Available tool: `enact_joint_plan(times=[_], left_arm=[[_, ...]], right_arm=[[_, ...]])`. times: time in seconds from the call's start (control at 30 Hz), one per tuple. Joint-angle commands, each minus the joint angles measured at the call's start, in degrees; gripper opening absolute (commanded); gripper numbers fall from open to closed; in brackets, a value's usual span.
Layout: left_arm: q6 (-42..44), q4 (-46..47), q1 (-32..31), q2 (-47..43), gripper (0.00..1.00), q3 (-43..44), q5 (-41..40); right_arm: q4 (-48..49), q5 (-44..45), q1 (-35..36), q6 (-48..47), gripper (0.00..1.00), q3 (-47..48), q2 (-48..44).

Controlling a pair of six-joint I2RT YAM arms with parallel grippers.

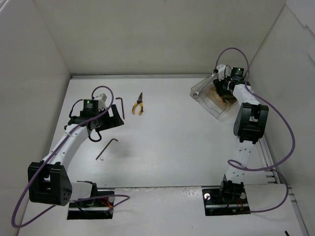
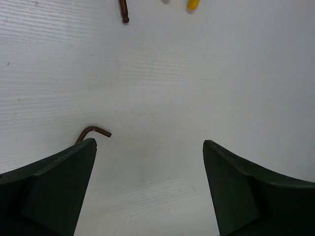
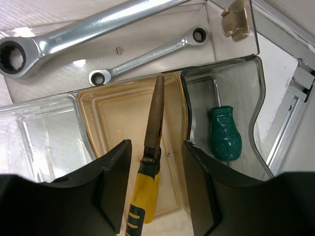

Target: Sort the tools into containers

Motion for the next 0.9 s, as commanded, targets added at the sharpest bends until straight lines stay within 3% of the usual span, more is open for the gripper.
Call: enact_joint_plan(times=[0.0,0.17,0.37,0.5,0.73,0.87], left_arm=[[-0.2,2.5,0.3,-1.6,0.85,2.5,1.0],[-0.1,2.8,0.3,-2.3,0.85,2.3,0.8],[0.3,2.5,-0.2,-1.6,0.85,4.0,-0.4],[1.0,1.6,-2.1,-0.1,0.85,6.2,-1.9],[3.4,-0.4,-6.0,6.5,0.84,13.3,-7.0],[5.4,-2.8,-7.6,15.3,0.83,22.5,-11.2]], right_arm=[[3.8,-1.8,-0.9,4.1,0.43,2.5,-7.2],[5.5,-5.9,-1.0,11.6,0.48,2.7,-12.6],[7.2,-11.7,-0.3,32.6,0.59,4.0,-18.6],[8.5,-14.1,2.9,37.8,0.63,1.0,-23.5],[8.8,-9.0,8.8,40.6,0.66,-9.0,-30.7],[8.9,-1.5,11.7,43.0,0.66,-14.4,-34.5]])
